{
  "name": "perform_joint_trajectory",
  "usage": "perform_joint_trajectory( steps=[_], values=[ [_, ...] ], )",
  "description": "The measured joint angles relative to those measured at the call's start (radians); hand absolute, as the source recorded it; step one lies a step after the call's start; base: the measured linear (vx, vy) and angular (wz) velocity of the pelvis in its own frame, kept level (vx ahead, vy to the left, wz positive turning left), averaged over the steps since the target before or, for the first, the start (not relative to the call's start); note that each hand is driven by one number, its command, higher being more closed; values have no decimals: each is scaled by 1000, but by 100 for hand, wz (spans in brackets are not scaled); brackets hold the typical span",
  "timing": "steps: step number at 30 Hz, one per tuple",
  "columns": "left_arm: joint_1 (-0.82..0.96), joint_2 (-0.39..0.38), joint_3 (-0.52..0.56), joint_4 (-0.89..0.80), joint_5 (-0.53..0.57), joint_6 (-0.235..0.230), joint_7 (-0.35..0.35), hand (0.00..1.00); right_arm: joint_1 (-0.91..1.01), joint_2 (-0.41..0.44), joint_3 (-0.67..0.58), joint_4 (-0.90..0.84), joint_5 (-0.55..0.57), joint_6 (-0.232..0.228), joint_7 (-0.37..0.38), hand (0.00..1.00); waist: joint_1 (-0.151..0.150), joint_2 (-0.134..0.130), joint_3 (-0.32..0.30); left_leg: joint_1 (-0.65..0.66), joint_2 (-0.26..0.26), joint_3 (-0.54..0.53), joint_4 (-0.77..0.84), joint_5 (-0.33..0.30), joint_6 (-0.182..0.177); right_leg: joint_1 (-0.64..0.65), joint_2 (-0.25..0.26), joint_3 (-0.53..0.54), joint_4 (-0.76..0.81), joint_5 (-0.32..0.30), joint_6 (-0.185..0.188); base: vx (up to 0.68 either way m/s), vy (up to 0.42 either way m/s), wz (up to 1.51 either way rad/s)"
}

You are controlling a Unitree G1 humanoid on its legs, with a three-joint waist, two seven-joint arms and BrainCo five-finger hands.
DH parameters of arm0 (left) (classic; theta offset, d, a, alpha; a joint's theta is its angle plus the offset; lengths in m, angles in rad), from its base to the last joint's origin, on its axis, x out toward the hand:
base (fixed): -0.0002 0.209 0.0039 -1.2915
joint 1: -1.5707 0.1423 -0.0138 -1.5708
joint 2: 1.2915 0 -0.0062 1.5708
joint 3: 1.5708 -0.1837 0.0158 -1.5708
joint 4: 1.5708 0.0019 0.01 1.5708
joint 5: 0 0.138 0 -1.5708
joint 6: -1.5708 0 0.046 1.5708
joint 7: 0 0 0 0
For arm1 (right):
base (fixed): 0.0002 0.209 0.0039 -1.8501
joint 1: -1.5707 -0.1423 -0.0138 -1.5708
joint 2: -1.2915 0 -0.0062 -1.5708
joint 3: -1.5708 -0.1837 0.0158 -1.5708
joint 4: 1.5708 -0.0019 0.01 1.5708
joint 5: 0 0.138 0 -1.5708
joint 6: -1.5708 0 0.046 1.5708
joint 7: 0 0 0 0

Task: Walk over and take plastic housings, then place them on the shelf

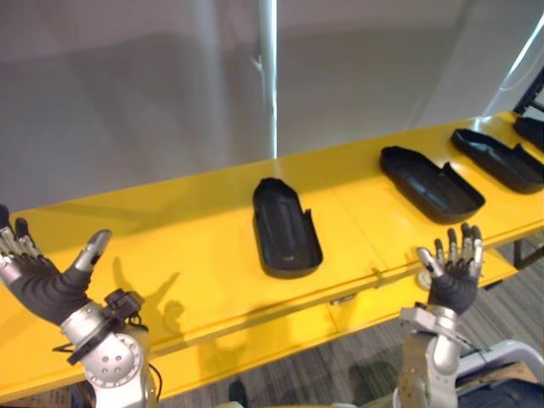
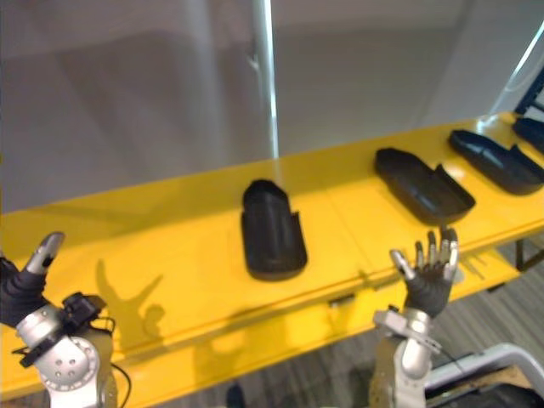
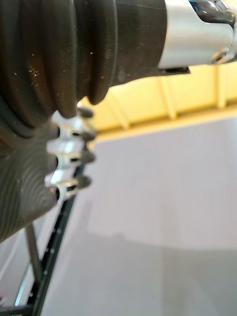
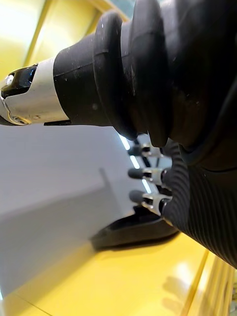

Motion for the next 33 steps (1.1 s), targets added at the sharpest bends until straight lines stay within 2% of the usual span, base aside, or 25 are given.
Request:
perform_joint_trajectory(
  steps=[3, 7, 10, 12, 13, 14, 16, 18, 19, 21, 23, 24, 26, 28, 30, 31, 32, 33],
  values=[
    [38, -1, 6, 10, 8, 0, 23, 0, 12, 0, -2, 2, 1, 0, 2, 0, 5, 0, 0, 0, 0, -2, 0, 1, 1, 1, 0, -3, 7, 1, 2, 0, 0, 3],
    [108, -38, 97, 65, 25, 14, 116, 0, 48, -1, -42, 2, 1, 20, 5, 0, 8, -8, 6, -6, -10, -39, 0, 1, -2, 27, -2, -47, 12, 2, 8, 0, 3, 29],
    [111, -32, 233, 210, 26, 31, 226, 0, 30, -22, -91, 2, 0, 25, 9, 0, 24, 1, 16, -36, -13, -37, 0, -3, 2, 44, -6, -119, 13, -7, 15, -36, 11, 72],
    [76, -29, 372, 397, 15, 39, 366, 0, -28, -75, -112, 3, -27, 31, 8, 0, 29, 9, 25, -60, -17, -22, 0, -8, -1, 56, -21, -194, 3, -19, 8, -25, 41, 92],
    [66, -27, 405, 446, 15, 48, 403, 0, -49, -86, -115, 4, -39, 31, 5, 0, 34, -6, 29, -65, -18, -11, 7, -6, 7, 55, -32, -207, -6, -18, 9, -2, 69, 64],
    [52, -27, 455, 527, 14, 69, 491, 0, -99, -112, -131, 2, -62, 31, -1, 0, 63, 12, 22, -63, -14, 32, 6, 2, 19, 59, -36, -211, -4, -23, 15, 9, 57, 41],
    [56, -24, 479, 544, 16, 73, 543, 0, -147, -123, -132, 2, -81, 31, -10, 0, 81, 11, 25, -64, -21, 26, 1, 25, 22, 69, -38, -230, 10, -35, 24, 37, 13, 38],
    [57, -9, 502, 585, 27, 66, 618, 0, -241, -125, -107, -1, -129, 32, -20, 0, 108, -2, 26, -69, -32, 28, 1, 21, 27, 68, -47, -233, 17, -39, 24, 56, 41, 16],
    [57, -6, 509, 605, 26, 62, 635, 0, -264, -125, -106, -1, -132, 32, -20, 0, 109, -4, 26, -70, -34, 27, 1, 21, 28, 68, -48, -233, 21, -39, 23, 64, 33, 1],
    [49, 5, 531, 698, 18, 14, 716, 0, -330, -150, -106, -6, -120, 32, -9, 0, 108, -8, 23, -68, -36, 28, 1, 21, 28, 69, -51, -233, 23, -40, 22, 43, 10, -1],
    [35, 5, 560, 789, 13, -18, 744, 0, -363, -186, -85, -20, -77, 34, 21, 0, 107, -10, 23, -68, -34, 27, 1, 24, 29, 71, -48, -234, 24, -36, 30, 16, -2, 0],
    [35, 5, 563, 824, 11, -25, 742, 0, -376, -198, -72, -26, -62, 37, 29, 0, 106, -10, 22, -68, -33, 27, 1, 25, 30, 71, -46, -234, 24, -36, 30, 24, -18, -3],
    [29, 3, 552, 922, -29, -46, 714, 0, -423, -225, -18, -42, -37, 71, 48, 0, 103, -15, 19, -68, -27, 26, 0, 29, 30, 71, -36, -234, 24, -36, 29, 8, -35, -3],
    [24, 3, 503, 1036, -131, -54, 580, 0, -474, -232, 83, -42, -19, 128, 72, 0, 105, -18, 18, -67, -14, 25, 0, 32, 25, 70, -24, -234, 25, -39, 23, -17, -51, -1],
    [23, 2, 450, 1102, -206, -43, 458, 0, -489, -231, 160, -40, -19, 163, 74, 0, 107, -18, 18, -68, -8, 24, 0, 34, 22, 70, -18, -234, 25, -42, 20, -11, -17, 0],
    [23, 1, 417, 1139, -252, -28, 364, 0, -492, -226, 205, -39, -15, 187, 83, 0, 110, -19, 18, -68, -5, 23, 0, 33, 19, 70, -15, -234, 26, -43, 17, -33, -27, 1],
    [23, 0, 380, 1187, -304, 4, 240, 0, -497, -216, 257, -36, -7, 217, 96, 0, 112, -20, 19, -69, -1, 23, 0, 32, 15, 69, -10, -234, 27, -44, 15, -42, -27, 0],
    [24, -1, 356, 1220, -342, 33, 159, 0, -505, -204, 291, -31, 9, 236, 108, 0, 111, -22, 21, -69, 1, 23, 0, 33, 15, 68, -8, -234, 28, -45, 14, -38, -20, 0]
  ],
)
